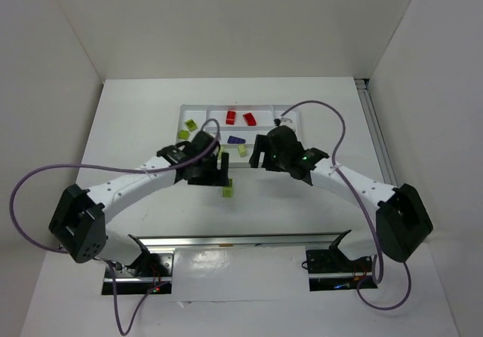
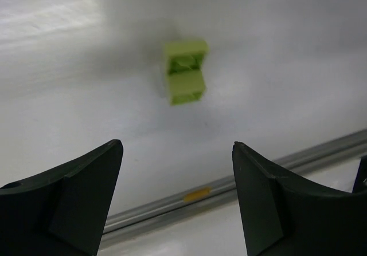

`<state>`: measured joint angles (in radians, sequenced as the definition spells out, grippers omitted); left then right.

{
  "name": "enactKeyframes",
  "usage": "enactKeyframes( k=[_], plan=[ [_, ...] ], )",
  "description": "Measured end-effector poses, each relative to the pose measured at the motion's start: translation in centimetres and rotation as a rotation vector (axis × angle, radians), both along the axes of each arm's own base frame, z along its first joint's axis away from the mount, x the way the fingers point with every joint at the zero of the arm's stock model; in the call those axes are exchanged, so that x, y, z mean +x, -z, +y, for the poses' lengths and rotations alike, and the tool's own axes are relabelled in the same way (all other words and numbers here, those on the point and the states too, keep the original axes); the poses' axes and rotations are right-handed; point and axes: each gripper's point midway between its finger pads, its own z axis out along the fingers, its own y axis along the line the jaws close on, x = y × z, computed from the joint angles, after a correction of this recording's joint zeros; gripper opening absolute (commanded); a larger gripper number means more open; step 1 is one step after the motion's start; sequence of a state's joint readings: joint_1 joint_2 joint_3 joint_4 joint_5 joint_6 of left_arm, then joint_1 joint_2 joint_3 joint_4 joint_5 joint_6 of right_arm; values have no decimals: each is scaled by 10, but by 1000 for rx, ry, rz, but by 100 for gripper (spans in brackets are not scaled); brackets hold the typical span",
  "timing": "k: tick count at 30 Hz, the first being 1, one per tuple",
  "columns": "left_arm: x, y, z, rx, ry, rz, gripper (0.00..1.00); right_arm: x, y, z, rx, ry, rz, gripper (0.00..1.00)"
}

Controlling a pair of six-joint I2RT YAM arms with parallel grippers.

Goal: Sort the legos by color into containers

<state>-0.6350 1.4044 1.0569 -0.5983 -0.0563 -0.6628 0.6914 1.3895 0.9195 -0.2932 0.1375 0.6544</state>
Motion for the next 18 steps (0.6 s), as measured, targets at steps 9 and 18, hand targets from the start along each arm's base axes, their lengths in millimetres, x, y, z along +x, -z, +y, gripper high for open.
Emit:
enactKeyframes(
  k=[9,18],
  plan=[
    [-32,64,-52,35,22,88,89,17,-28,-52,-13,117,-59,85],
    [-17,86,-45,102,-63,62,72,18,-27,-61,-27,120,-50,85]
  ],
)
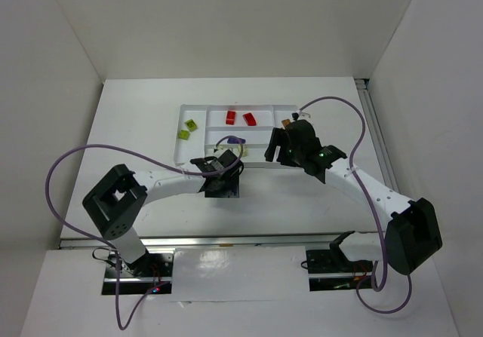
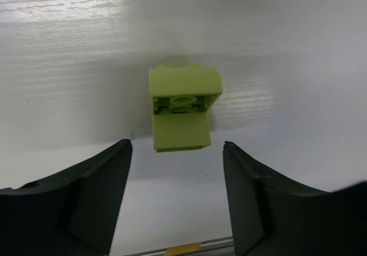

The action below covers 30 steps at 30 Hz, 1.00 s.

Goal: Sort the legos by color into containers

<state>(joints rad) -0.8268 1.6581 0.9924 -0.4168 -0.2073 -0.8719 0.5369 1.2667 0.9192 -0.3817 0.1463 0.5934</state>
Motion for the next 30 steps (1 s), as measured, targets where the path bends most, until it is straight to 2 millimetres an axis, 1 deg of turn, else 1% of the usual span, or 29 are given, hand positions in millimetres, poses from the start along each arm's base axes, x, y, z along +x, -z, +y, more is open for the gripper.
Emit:
enactKeyframes(
  k=[6,7,10,11,12,14,17,18,21,22,24,26,28,30],
  plan=[
    [7,4,2,23,-10,-26,66,0,0,0,-1,-8,2,85],
    [8,4,2,24,-9,-30,63,0,0,0,0,-9,2,85],
    [10,7,2,31,-11,-34,58,0,0,0,-2,-11,2,85],
    [10,8,3,36,-12,-33,54,0,0,0,-2,-11,2,85],
    [10,9,3,38,-12,-32,54,0,0,0,-2,-11,2,85],
    [10,10,3,44,-11,-33,50,0,0,0,-2,-11,2,85],
    [12,9,4,50,-3,-42,34,0,0,0,-2,-12,2,85],
    [13,8,3,52,6,-46,22,-1,0,0,0,-16,3,85],
    [14,6,3,59,29,-53,1,0,2,-1,15,-35,16,85],
    [14,4,5,65,54,-57,0,-1,2,1,33,-58,27,85],
    [14,-3,5,54,112,-53,0,4,4,-4,68,-70,44,85],
    [18,-17,4,24,169,-60,0,4,3,-5,128,-103,50,85],
    [22,-38,3,-35,224,-81,0,2,1,-5,190,-139,50,86],
    [25,-67,0,-125,296,-118,0,-2,-5,-2,249,-195,44,86]
  ],
)
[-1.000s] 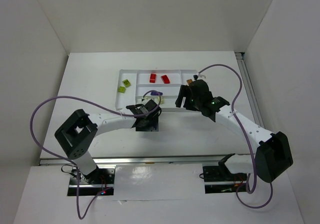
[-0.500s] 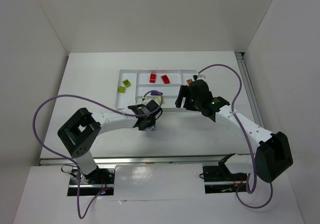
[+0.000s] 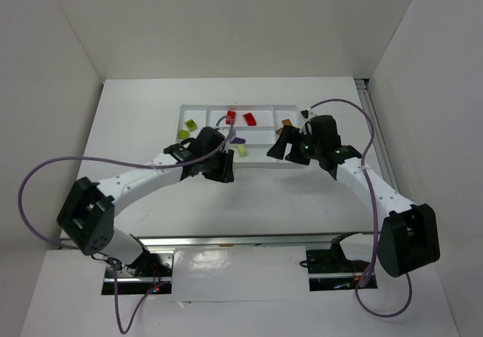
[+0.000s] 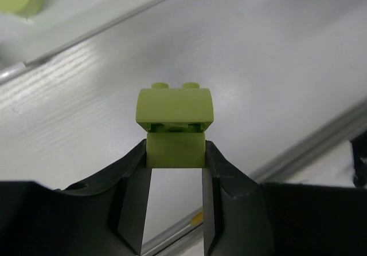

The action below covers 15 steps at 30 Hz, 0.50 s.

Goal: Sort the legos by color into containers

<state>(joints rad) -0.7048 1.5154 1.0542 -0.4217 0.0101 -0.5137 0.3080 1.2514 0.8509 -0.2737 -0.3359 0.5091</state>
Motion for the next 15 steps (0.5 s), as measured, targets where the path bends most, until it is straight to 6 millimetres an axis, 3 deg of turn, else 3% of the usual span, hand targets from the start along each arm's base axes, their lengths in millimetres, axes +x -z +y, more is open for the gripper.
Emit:
enactKeyframes(
  k=[5,7,15],
  plan=[
    [-3,-81,-11,-268,200,-82,0,-15,-28,23,128,-179,-60,88],
    [-8,-104,-16,-357,281,-105,0,-20,-41,32,176,-239,-94,88],
    [-40,-138,-32,-582,525,-60,0,-38,-90,54,301,-414,-261,91]
  ],
)
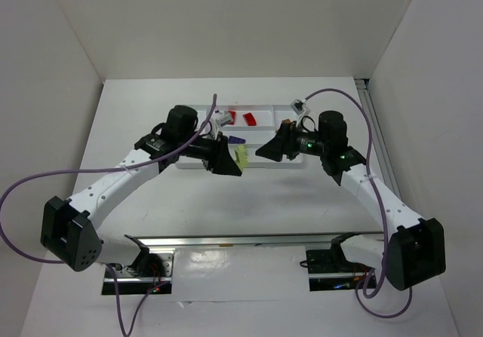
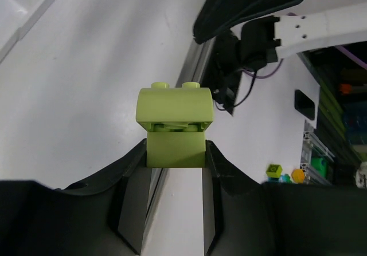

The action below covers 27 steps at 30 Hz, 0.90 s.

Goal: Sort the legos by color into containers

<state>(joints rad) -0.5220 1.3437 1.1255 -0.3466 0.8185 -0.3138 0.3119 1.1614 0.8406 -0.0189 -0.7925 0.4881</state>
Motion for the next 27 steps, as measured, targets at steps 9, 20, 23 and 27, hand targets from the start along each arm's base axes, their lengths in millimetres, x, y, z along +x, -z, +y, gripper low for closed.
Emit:
enactKeyframes(
  k=[9,20,23,27],
  plan=[
    [-14,-16,-2,-92,108,13,0,-31,-40,20,109,-221,-169,98],
    [-19,-21,-8,-121,163,-13,0,-60,-31,50,111,-411,-186,86],
    [-20,-21,-8,-123,169,-13,0,-60,-35,51,122,-417,-198,76],
    [-20,-21,-8,-124,172,-16,0,-60,-41,52,142,-424,-210,55]
  ],
)
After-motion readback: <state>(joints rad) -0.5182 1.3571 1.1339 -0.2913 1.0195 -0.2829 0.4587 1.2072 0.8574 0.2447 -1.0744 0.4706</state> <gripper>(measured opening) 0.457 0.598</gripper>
